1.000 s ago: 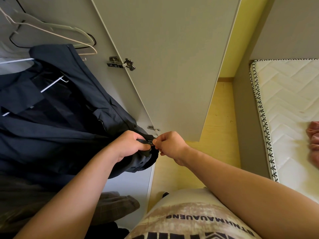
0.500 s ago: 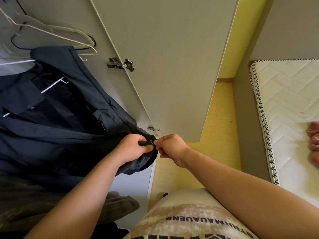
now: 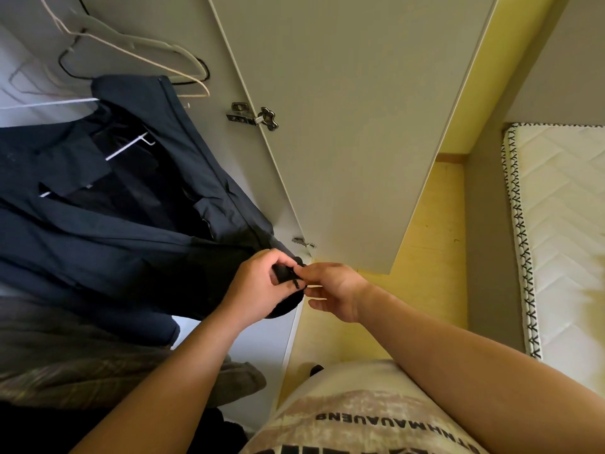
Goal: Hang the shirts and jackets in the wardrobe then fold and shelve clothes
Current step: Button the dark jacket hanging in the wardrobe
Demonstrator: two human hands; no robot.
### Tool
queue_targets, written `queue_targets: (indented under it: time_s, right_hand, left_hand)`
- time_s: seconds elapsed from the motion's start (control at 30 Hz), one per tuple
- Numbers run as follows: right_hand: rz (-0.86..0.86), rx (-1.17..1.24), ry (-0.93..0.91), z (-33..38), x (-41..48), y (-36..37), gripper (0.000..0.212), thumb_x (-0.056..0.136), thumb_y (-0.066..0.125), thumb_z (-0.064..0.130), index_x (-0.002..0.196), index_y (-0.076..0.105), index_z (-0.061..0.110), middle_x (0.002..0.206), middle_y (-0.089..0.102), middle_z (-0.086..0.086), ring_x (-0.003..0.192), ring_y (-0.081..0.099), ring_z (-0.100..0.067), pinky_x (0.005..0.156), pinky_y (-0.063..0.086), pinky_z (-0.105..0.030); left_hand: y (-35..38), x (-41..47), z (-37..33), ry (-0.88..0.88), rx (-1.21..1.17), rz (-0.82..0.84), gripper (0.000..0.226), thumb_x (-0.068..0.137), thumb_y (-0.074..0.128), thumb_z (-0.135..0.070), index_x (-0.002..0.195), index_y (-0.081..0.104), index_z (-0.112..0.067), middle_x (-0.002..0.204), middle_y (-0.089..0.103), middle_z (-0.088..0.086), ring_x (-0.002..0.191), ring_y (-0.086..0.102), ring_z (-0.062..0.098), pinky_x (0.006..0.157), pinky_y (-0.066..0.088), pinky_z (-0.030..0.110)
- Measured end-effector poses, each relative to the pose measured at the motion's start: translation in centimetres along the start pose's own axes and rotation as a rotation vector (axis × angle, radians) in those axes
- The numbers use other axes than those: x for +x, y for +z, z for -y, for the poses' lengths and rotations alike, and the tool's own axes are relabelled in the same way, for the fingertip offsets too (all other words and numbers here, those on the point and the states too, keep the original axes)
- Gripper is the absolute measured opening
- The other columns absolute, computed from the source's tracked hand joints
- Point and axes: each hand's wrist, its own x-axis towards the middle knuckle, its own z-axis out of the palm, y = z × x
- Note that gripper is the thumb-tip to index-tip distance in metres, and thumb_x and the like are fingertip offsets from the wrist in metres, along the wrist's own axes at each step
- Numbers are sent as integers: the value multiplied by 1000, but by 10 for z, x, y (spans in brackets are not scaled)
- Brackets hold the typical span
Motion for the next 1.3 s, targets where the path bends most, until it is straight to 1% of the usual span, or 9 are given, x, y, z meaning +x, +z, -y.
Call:
queue_targets:
  time_s: [0.2, 0.47, 0.67, 0.83, 1.0, 1.1, 1.17, 1.23, 1.3]
  right_hand:
    - [11, 31, -27, 1, 4, 3, 9, 90, 73, 29, 90, 70, 20, 87, 70, 4, 82, 63, -14, 60, 49, -25]
    - [-18, -49, -45, 7, 10, 15, 12, 94, 68, 21, 84, 63, 15, 78, 64, -4, 66, 57, -12, 54, 44, -24]
    - [-106, -202, -43, 10, 12, 23, 15, 101, 56, 23, 95, 62, 11, 78, 57, -7, 64, 51, -15, 49, 43, -22]
    - [-152, -204, 43, 6, 13, 24, 18, 100, 55, 21, 106, 63, 6, 73, 57, -7, 58, 50, -15, 47, 42, -23]
    - [-149, -246, 79, 1, 14, 26, 14, 101, 53, 20, 102, 60, 8, 75, 56, -9, 58, 49, -15, 48, 42, -23]
    - [-177, -307, 58, -1, 16, 34, 14, 101, 48, 17, 98, 59, 8, 84, 57, -12, 70, 52, -21, 55, 45, -25]
    - [-186, -305, 20, -3, 18, 36, 13, 100, 48, 14, 90, 56, 10, 86, 55, -11, 68, 52, -19, 57, 45, -25]
    - [-177, -271, -22, -5, 18, 36, 18, 96, 52, 11, 78, 49, 15, 83, 50, -6, 63, 48, -13, 54, 43, -23]
    - [-188, -218, -8, -8, 18, 33, 13, 95, 55, 11, 82, 52, 12, 78, 50, -5, 60, 48, -13, 49, 42, -22]
  left_hand:
    - [0, 1, 5, 18, 42, -119, 4, 93, 69, -24, 90, 71, -21, 91, 68, -11, 87, 62, 0, 70, 50, 9]
    - [8, 11, 2, -319, 3, -270, 17, 99, 59, -28, 85, 58, -19, 80, 65, 0, 67, 63, 7, 52, 42, 9]
    - [12, 20, 1, -378, 160, -231, 23, 102, 53, -31, 93, 55, -11, 87, 61, 3, 79, 60, 22, 65, 49, 34]
    - [16, 22, 4, -445, 89, -161, 21, 102, 54, -31, 91, 53, -13, 83, 57, -3, 77, 56, 16, 63, 41, 29]
    - [17, 16, 11, -424, 145, -112, 19, 102, 54, -30, 90, 51, -15, 82, 56, -4, 79, 60, 18, 65, 46, 32]
    - [21, 17, 7, -486, 150, -130, 19, 103, 52, -31, 91, 50, -17, 87, 59, 0, 85, 60, 23, 77, 50, 39]
    - [23, 18, 3, -499, 313, -165, 19, 103, 49, -35, 91, 47, -20, 89, 55, -1, 92, 54, 21, 90, 41, 41]
    - [23, 16, -2, -448, 444, -227, 19, 103, 49, -35, 90, 44, -21, 87, 50, -2, 99, 52, 22, 94, 35, 42]
    - [23, 13, -1, -360, 393, -203, 18, 103, 51, -30, 90, 44, -20, 86, 51, -4, 97, 57, 23, 92, 44, 41]
